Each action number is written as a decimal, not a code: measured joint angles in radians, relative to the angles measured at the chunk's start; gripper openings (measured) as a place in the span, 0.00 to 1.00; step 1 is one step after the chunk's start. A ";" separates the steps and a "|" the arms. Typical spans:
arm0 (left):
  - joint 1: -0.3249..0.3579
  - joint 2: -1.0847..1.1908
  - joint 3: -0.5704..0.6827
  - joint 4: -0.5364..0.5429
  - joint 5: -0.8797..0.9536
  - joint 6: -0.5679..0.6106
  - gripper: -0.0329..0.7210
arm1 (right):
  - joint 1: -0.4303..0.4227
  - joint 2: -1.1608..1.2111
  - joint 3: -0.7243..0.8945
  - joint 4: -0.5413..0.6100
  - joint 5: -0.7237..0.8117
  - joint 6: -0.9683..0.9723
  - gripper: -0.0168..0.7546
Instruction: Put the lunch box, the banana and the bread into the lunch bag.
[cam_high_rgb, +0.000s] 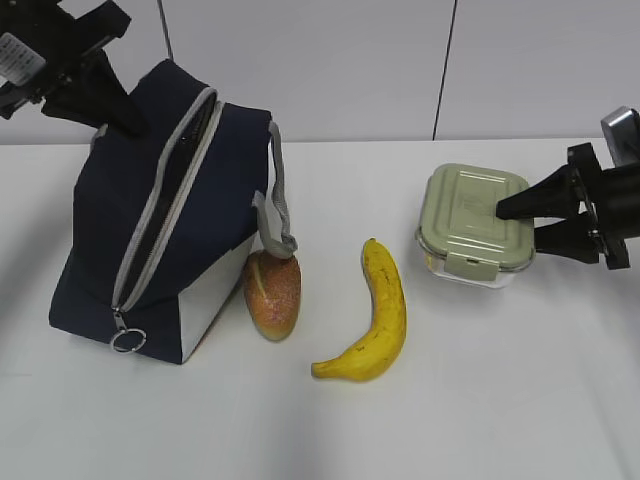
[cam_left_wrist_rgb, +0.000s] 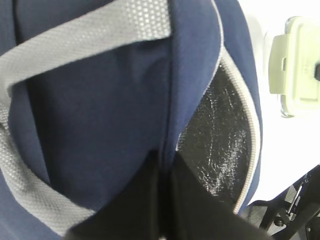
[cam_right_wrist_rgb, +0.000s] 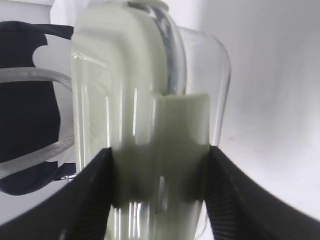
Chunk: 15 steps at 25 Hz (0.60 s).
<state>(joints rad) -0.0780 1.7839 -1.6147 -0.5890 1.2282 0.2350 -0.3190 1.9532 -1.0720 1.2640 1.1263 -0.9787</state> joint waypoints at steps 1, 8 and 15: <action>0.000 0.000 0.000 -0.002 0.000 0.000 0.04 | 0.011 -0.012 -0.004 0.002 0.000 0.018 0.52; 0.000 0.000 0.000 -0.039 0.000 0.000 0.04 | 0.121 -0.101 -0.094 0.015 0.005 0.160 0.52; 0.000 0.000 0.000 -0.049 0.000 0.000 0.04 | 0.273 -0.119 -0.292 0.022 0.022 0.359 0.52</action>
<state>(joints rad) -0.0780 1.7839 -1.6147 -0.6377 1.2282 0.2350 -0.0465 1.8338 -1.3638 1.2859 1.1486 -0.6194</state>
